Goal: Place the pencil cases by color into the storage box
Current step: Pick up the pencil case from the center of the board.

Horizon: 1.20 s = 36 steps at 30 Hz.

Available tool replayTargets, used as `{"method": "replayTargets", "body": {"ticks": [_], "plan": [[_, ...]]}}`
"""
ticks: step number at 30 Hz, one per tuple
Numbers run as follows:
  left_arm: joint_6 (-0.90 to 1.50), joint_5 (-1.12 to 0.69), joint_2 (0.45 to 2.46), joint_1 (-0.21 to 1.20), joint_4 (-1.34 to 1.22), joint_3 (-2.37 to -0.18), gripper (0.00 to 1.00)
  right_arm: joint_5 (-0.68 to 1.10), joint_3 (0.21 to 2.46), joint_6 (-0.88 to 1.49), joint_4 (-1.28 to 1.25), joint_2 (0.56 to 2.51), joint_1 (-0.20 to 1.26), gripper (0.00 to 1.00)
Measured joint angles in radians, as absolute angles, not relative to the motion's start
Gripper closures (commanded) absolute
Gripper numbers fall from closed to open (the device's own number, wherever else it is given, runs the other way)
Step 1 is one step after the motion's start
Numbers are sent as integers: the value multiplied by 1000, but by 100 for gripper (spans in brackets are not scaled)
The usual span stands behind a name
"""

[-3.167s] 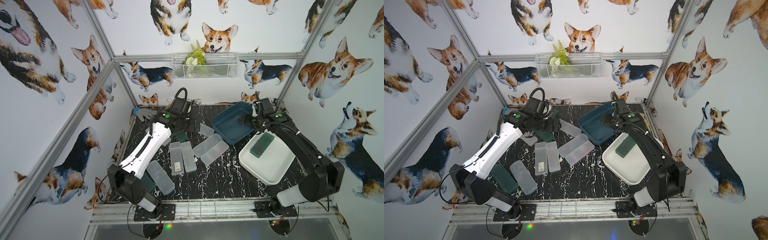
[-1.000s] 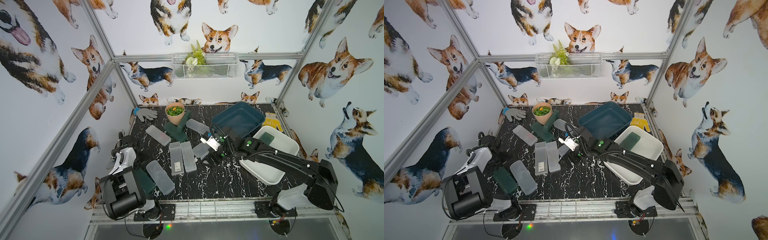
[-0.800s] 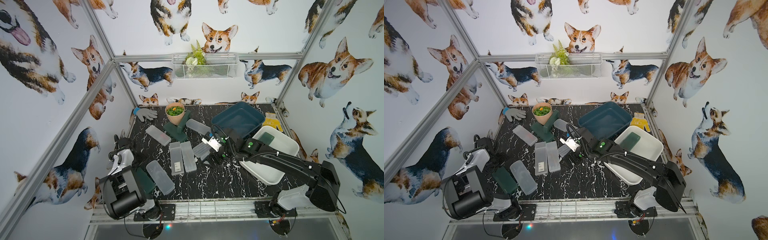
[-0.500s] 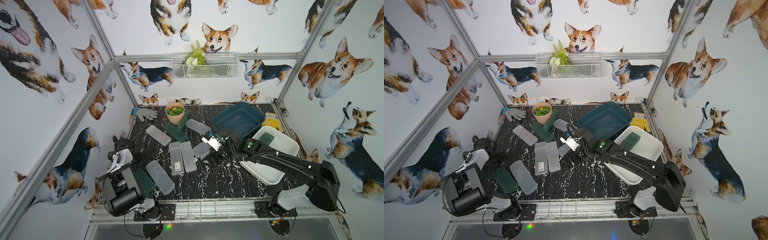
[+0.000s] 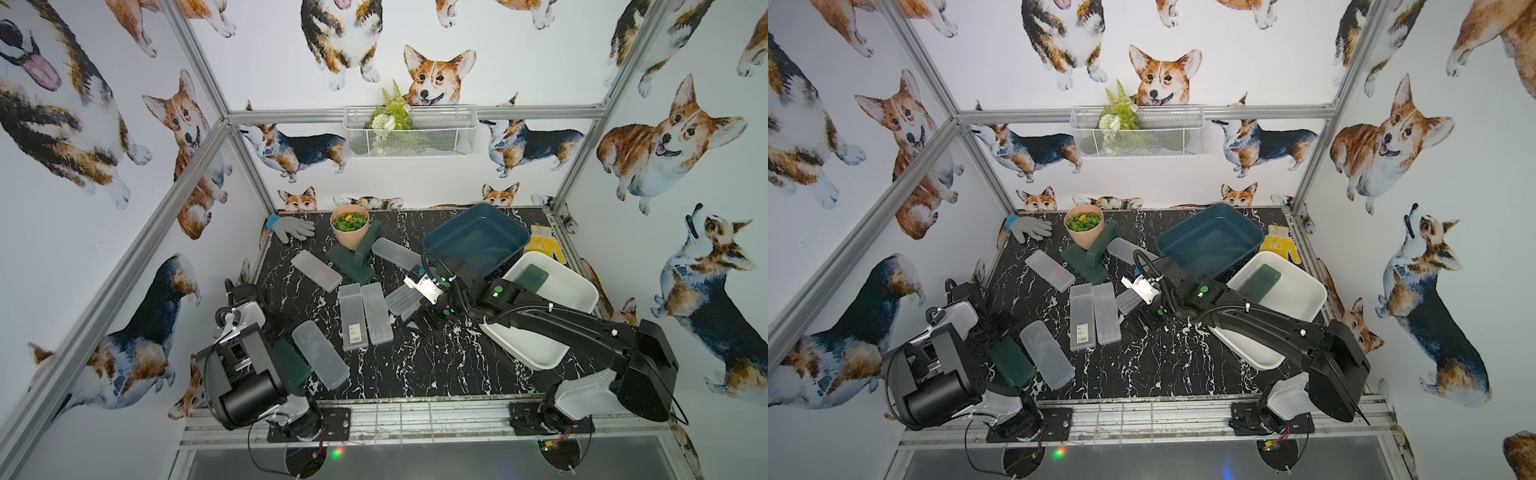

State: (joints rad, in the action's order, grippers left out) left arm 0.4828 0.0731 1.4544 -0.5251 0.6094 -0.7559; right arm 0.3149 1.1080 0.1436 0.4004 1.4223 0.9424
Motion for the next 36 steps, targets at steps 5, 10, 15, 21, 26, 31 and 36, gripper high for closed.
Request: {"method": "replayTargets", "body": {"ticks": [5,10,15,21,26,31,36], "plan": [[490,59,1485,-525,596,-755,14,314,1108,157,400,1431,942,0],[492,56,1511,-525,588,-772,25,311,1107,157,400,1431,942,0],[494,51,1526,-526,607,-812,27,294,1106,157,400,1431,942,0],[502,60,1530,-526,630,-916,28,287,1110,156,400,1436,941,0],[502,68,1536,-526,658,-986,28,286,1112,156,395,1434,923,0],[501,70,1526,-526,685,-1036,29,290,1112,165,371,1408,884,0],[498,62,1497,-525,687,-1087,29,314,1112,200,345,1382,854,0]]}}
